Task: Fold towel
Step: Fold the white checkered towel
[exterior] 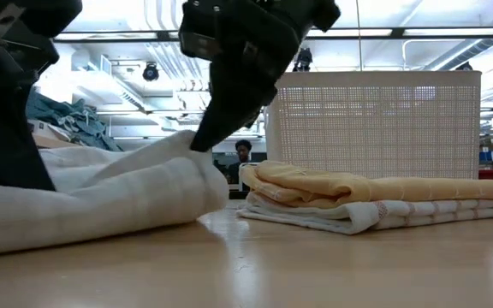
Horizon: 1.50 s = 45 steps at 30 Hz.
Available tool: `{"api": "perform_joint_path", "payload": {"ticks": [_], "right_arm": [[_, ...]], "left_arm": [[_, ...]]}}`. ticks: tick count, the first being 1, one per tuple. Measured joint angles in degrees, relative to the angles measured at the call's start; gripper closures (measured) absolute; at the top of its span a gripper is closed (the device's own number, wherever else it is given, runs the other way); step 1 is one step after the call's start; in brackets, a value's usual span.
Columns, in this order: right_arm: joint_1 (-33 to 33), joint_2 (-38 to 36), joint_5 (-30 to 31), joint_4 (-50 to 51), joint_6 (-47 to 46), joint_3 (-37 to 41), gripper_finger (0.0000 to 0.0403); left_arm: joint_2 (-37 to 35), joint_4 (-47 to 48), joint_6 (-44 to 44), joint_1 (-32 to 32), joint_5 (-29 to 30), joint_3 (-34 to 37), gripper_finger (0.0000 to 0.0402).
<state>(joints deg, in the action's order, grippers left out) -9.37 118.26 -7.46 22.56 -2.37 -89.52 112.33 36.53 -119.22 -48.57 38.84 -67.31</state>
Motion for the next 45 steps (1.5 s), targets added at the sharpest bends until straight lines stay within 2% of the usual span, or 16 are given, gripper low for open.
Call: {"api": "perform_joint_path", "payload": {"ticks": [3,8,14,18,20,23,29,32,38,45], "right_arm": [[0.1,-1.0,4.6,3.8,0.1,0.0,0.0399],[0.8,-1.8,5.2,8.0,1.1,0.0,0.0399],[1.1,-2.2,-4.6,10.2,-0.5,0.0,0.0378],[1.1,-2.2,-5.1,11.3,-1.4,0.6,0.0346],[1.1,-2.2,-5.2,11.2,-2.6,1.3,0.0329],[0.9,-2.2,-5.5,8.5,-4.1,3.4,0.0306],[0.6,-2.2,-6.3,-3.5,-9.4,7.4,0.027],[0.5,-2.1,-6.0,-5.0,-10.5,7.8,0.0259],[0.5,-2.0,0.3,-5.3,-12.0,9.1,0.0248],[0.5,-1.8,-0.4,-10.1,-13.1,11.6,0.0247]], "left_arm": [[0.0,-0.7,1.3,0.0,0.1,0.0,0.0365],[0.0,-1.4,2.4,0.0,-0.3,0.0,0.0365],[-0.1,-1.0,-0.5,-0.3,-2.4,0.2,0.0365],[-0.3,2.0,-5.8,-0.3,-4.7,0.2,0.0365],[-0.3,2.2,-6.0,-0.6,-3.8,0.2,0.0365],[0.0,3.0,-4.7,-0.7,-1.9,-0.8,0.0365],[0.0,3.5,1.4,-0.1,-0.7,-4.9,0.0365],[0.0,3.4,3.3,0.4,0.2,-6.0,0.0365],[0.4,3.3,3.6,1.4,0.8,-5.7,0.0365],[3.1,1.0,3.2,2.6,0.7,-5.0,0.0365]]}}
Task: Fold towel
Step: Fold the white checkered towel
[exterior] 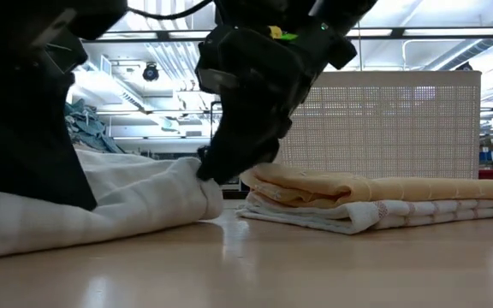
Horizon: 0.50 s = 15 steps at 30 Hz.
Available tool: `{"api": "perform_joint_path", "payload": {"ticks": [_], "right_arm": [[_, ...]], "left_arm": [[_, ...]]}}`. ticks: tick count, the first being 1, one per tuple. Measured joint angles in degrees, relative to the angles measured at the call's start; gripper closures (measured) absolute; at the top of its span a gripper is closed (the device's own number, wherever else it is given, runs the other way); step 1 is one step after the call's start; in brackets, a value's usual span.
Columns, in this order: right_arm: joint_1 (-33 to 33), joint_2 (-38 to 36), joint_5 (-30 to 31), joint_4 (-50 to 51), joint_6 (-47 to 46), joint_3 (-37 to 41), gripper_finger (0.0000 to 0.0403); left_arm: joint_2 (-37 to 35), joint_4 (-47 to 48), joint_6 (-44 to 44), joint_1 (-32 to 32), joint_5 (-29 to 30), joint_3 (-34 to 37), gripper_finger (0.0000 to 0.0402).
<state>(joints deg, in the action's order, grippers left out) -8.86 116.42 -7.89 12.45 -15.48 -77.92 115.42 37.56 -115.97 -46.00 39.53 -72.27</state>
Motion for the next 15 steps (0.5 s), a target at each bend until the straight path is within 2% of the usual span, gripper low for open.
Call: {"api": "perform_joint_path", "payload": {"ticks": [6,8,12,15], "right_arm": [[0.0,0.0,0.0,-9.1,1.7,3.4,0.0263],[0.0,0.0,0.0,-10.1,2.0,4.4,0.0291],[0.2,0.0,0.1,-10.2,4.8,5.5,0.0384],[0.2,-0.5,0.4,-8.4,5.5,5.7,0.0394]], "left_arm": [[1.6,-1.9,0.0,0.4,0.8,-0.1,0.0365],[1.7,-2.0,0.0,0.4,0.7,-0.1,0.0365],[1.7,-2.1,0.0,0.4,0.6,-0.1,0.0365],[1.7,-2.1,0.1,0.3,-1.1,-0.1,0.0365]]}}
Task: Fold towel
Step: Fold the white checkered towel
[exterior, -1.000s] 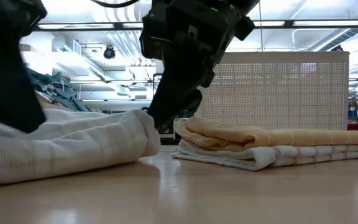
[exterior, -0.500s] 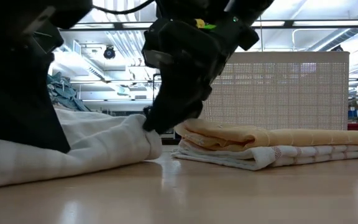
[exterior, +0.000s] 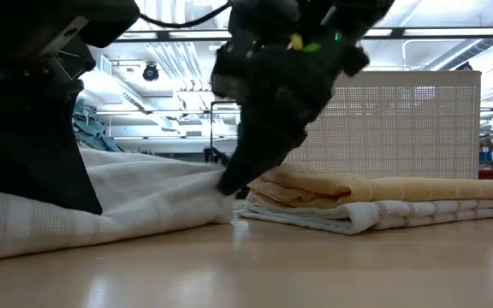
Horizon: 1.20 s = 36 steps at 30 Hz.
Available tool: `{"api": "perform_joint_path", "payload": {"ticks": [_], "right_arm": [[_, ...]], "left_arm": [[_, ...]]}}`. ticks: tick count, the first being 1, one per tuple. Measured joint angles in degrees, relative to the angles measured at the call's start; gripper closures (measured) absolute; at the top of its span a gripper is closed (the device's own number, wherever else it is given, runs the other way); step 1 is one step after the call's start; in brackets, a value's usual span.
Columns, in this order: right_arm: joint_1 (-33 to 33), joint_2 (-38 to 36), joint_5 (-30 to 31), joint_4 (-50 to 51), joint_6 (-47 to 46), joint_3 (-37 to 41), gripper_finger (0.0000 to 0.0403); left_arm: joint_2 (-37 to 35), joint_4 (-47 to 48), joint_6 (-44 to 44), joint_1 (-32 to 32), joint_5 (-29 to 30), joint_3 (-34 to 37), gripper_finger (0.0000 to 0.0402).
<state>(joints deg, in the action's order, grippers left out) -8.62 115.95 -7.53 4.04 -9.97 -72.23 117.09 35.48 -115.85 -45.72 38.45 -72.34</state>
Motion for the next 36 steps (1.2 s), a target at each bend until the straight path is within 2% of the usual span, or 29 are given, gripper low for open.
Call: {"api": "perform_joint_path", "payload": {"ticks": [4,7,10,14,16,21,24,26,32,34,36], "right_arm": [[-0.1,-3.1,-0.9,7.8,4.0,-0.8,0.0398],[-0.2,-5.4,-2.3,12.3,7.1,-1.2,0.0399],[-0.1,-7.3,-6.9,14.0,8.6,-1.2,0.0396],[-0.1,-8.4,-13.1,17.4,8.8,-1.2,0.0365],[-0.1,-8.4,-14.2,18.3,8.5,-1.3,0.0342],[-0.1,-8.4,-14.0,23.8,8.3,-1.2,0.0284],[-0.2,-8.4,-12.1,22.6,7.8,-1.2,0.0263],[-0.2,-8.2,-10.8,20.2,7.9,-1.2,0.0255],[-0.2,-8.1,-10.2,8.7,7.0,-1.2,0.025],[-0.2,-8.1,-9.0,5.4,6.9,-1.2,0.025],[-0.2,-7.8,-5.8,3.8,6.6,-1.2,0.025]], "left_arm": [[-0.1,0.0,0.2,-0.9,-2.8,0.0,0.0365],[0.0,-0.3,-0.1,-1.8,-1.0,0.0,0.0365],[-0.1,-0.4,-0.1,-2.1,0.8,0.0,0.0365],[-0.3,-0.1,0.4,-2.4,-1.1,-0.2,0.0365],[-0.4,-1.0,1.7,-2.6,-2.7,-0.2,0.0365],[-0.4,-6.5,13.6,-3.9,-3.4,-0.9,0.0365],[-0.4,-8.0,24.8,-4.3,-3.0,-3.9,0.0365],[-0.6,-6.9,29.2,-4.3,-2.4,-6.6,0.0365],[-0.6,6.7,29.3,-5.2,-1.0,-16.0,0.0365],[-0.7,15.7,24.2,-6.1,-1.1,-19.6,0.0365],[-0.7,27.2,15.3,-7.4,-1.0,-23.1,0.0365]]}}
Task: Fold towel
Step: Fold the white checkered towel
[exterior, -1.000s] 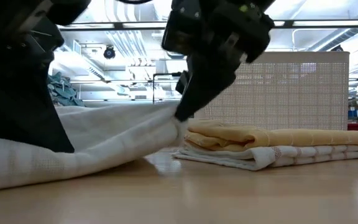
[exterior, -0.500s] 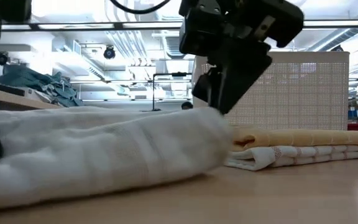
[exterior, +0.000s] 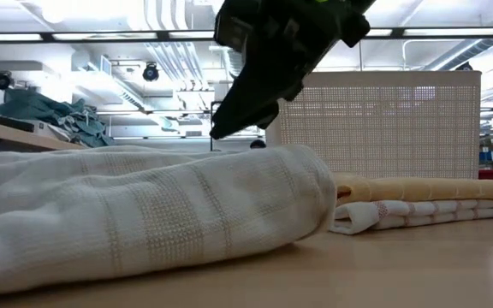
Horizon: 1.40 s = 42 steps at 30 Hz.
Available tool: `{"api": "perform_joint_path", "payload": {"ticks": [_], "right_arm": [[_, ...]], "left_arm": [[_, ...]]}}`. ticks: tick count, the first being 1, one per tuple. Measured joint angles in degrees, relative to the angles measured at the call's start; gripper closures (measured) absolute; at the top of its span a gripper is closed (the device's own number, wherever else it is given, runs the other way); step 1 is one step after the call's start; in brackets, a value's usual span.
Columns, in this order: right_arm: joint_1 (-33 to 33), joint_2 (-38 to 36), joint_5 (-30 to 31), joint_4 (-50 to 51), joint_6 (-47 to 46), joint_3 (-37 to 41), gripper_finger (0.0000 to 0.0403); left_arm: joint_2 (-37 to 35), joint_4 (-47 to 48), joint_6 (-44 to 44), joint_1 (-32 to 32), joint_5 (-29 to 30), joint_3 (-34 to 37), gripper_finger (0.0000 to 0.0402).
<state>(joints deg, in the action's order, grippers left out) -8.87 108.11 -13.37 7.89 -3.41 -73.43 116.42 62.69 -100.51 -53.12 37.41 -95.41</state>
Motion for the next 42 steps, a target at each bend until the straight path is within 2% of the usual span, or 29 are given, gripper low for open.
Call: {"api": "perform_joint_path", "payload": {"ticks": [4,6,8,13,15,20,23,27,32,38,42], "right_arm": [[1.0,0.2,3.5,0.7,-0.3,0.1,0.025],[1.5,0.1,3.5,0.7,-1.3,0.4,0.025],[2.1,0.1,3.3,1.1,-1.9,0.6,0.0249],[3.2,0.7,1.2,1.0,-2.0,1.0,0.0249],[3.3,1.0,-1.2,1.1,-2.0,1.6,0.0249],[3.3,2.9,-2.0,-0.2,-1.3,1.8,0.0241],[3.3,4.4,-2.2,-2.4,-1.7,1.4,0.0224],[3.3,5.6,-2.2,-3.2,-4.3,1.2,0.0195],[3.3,5.6,-6.0,-3.2,-7.1,0.7,0.017],[3.3,6.0,-6.3,-3.5,-7.9,0.3,0.0163],[3.3,9.3,-6.1,-6.6,-10.2,0.3,0.0181]], "left_arm": [[-0.1,19.9,-22.6,-3.5,-0.6,-4.3,0.0365],[-0.2,23.1,-28.5,-4.6,-4.0,-4.3,0.0365],[-0.2,21.3,-27.7,-4.8,-6.8,-4.2,0.0365],[0.9,21.2,-25.9,-4.3,-7.0,-3.3,0.0365],[1.3,21.0,-23.7,-4.6,-8.0,-2.6,0.0364],[1.7,20.5,-17.5,-5.8,-11.9,0.6,0.0345],[1.6,20.3,-17.2,-6.5,-10.8,3.0,0.0321],[1.6,15.5,-18.9,-7.1,-10.4,8.8,0.0284],[1.2,3.3,-20.5,-7.6,-7.7,17.7,0.0251],[0.6,-8.0,-22.7,-7.7,-0.4,25.8,0.024],[0.7,-9.3,-22.9,-7.6,3.4,26.8,0.0248]]}}
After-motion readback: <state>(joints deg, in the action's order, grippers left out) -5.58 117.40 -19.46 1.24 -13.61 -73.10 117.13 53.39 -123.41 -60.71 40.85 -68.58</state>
